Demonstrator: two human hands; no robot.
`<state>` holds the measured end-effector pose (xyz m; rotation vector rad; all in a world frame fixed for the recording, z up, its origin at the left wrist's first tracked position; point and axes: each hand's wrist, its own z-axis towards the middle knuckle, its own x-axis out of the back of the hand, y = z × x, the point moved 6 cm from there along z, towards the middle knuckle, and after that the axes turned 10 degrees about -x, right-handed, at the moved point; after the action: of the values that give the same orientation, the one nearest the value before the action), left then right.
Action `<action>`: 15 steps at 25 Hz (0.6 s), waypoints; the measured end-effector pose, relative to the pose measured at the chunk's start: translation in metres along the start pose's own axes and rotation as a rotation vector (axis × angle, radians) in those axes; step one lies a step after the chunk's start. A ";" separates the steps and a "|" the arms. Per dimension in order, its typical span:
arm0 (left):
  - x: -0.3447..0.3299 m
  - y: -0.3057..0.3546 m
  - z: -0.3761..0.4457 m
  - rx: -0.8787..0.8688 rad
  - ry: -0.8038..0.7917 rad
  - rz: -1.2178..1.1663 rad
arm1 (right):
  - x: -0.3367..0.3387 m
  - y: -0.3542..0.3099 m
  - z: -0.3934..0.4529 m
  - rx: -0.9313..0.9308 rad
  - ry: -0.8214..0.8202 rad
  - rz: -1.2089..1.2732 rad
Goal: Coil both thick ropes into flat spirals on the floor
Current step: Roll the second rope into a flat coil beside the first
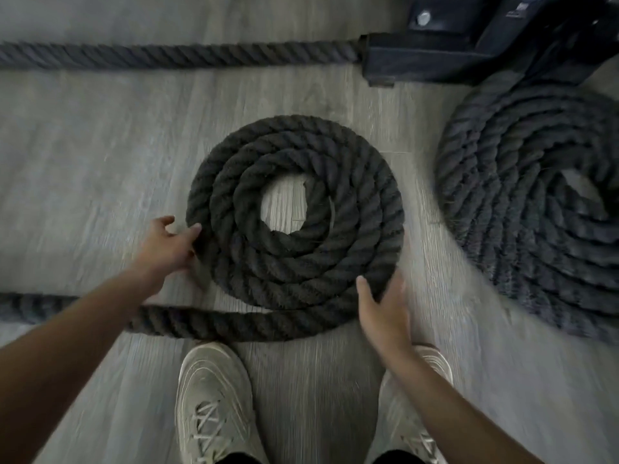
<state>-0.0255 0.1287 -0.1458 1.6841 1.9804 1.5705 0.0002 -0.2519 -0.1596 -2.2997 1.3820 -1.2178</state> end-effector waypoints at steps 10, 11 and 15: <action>-0.024 -0.017 -0.028 0.195 -0.034 -0.317 | 0.017 -0.023 0.041 0.077 0.012 -0.031; -0.037 -0.023 -0.045 0.226 -0.071 -0.328 | 0.031 -0.034 0.060 0.091 0.074 -0.019; -0.085 -0.046 -0.094 0.351 -0.157 -0.388 | 0.064 -0.069 0.118 -0.015 0.126 0.049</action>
<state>-0.0842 0.0121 -0.1789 1.3493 2.4151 0.9775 0.1451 -0.2938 -0.1633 -2.2193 1.4848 -1.3625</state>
